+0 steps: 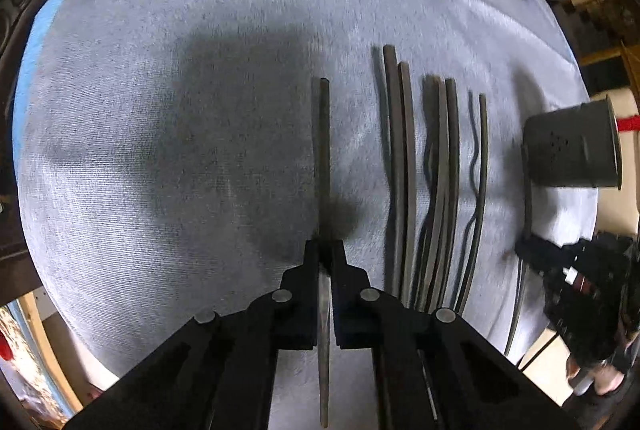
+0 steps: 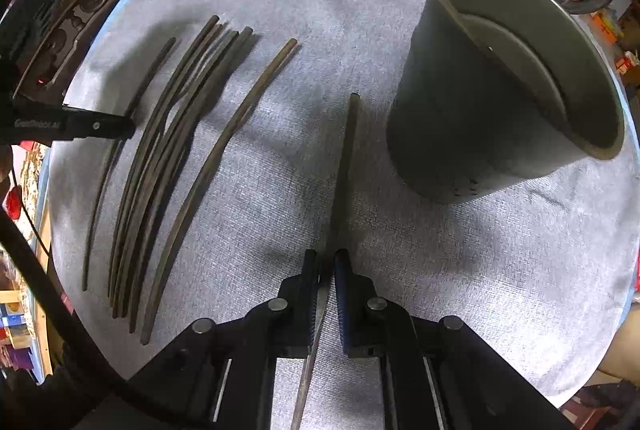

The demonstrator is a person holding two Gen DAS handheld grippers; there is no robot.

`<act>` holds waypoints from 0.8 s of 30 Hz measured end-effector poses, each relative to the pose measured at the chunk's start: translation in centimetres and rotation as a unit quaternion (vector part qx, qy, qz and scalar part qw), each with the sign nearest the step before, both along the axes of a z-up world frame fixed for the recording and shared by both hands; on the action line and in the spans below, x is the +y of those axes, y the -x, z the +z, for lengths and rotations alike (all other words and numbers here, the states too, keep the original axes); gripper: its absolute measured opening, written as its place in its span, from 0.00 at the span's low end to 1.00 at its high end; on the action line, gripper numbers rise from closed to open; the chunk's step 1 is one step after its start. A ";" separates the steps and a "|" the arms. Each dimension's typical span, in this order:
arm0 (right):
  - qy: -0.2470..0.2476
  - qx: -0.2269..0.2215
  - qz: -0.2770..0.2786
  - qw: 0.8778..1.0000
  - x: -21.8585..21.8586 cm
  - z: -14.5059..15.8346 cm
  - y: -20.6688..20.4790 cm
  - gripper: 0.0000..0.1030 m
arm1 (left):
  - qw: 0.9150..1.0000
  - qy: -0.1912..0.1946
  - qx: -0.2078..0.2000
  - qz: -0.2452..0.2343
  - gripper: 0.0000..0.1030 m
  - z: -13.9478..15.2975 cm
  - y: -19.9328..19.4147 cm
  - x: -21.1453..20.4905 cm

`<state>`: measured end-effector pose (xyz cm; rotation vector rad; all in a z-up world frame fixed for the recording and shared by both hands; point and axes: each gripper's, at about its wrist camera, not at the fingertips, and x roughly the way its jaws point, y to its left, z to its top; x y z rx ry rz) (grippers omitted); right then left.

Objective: Organize utensils
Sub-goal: 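Grasp one dark chopstick with the right tool while the left tool grasps another, then lift both held chopsticks upright and carry them toward the grey holder cup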

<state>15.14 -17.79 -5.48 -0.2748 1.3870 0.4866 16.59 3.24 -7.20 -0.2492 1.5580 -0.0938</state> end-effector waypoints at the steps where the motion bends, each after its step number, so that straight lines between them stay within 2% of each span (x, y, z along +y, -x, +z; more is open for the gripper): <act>1: 0.001 0.002 0.001 1.000 0.2 0.0 -0.1 0.11 | 1.000 -0.001 0.002 -0.006 0.06 -0.1 -0.2 -0.1; 5: 0.012 0.009 0.002 1.000 0.7 -0.2 -0.4 0.11 | 1.000 -0.016 -0.006 -0.024 0.06 -0.3 -0.6 -1.2; 8: 0.012 0.009 -0.006 1.000 0.8 0.0 -0.5 0.09 | 1.000 0.000 -0.026 -0.012 0.05 0.0 0.5 -0.9; 11: -0.029 0.000 -0.029 0.999 0.1 1.1 0.4 0.06 | 0.996 0.022 -0.087 0.001 0.05 2.2 2.2 -0.1; 13: -0.068 -0.019 -0.040 0.997 -0.4 2.9 1.4 0.06 | 0.991 0.038 -0.129 0.025 0.05 3.9 3.2 0.8; 16: -0.119 -0.062 -0.065 0.989 -1.4 6.5 2.9 0.06 | 0.975 0.070 -0.200 0.067 0.05 6.4 3.7 2.0; 18: -0.143 -0.090 -0.082 0.982 -2.1 8.4 3.5 0.06 | 0.965 0.065 -0.238 0.091 0.05 8.1 3.5 2.6; 19: -0.158 -0.107 -0.094 0.977 -2.6 9.3 3.8 0.06 | 0.957 0.067 -0.264 0.103 0.05 8.5 3.8 2.7; 22: -0.184 -0.171 -0.140 0.958 -4.4 11.3 5.2 0.06 | 0.938 0.041 -0.324 0.116 0.05 9.4 4.1 2.4; 24: -0.192 -0.206 -0.167 0.945 -5.5 12.0 5.9 0.06 | 0.924 0.037 -0.360 0.125 0.05 9.8 4.7 2.3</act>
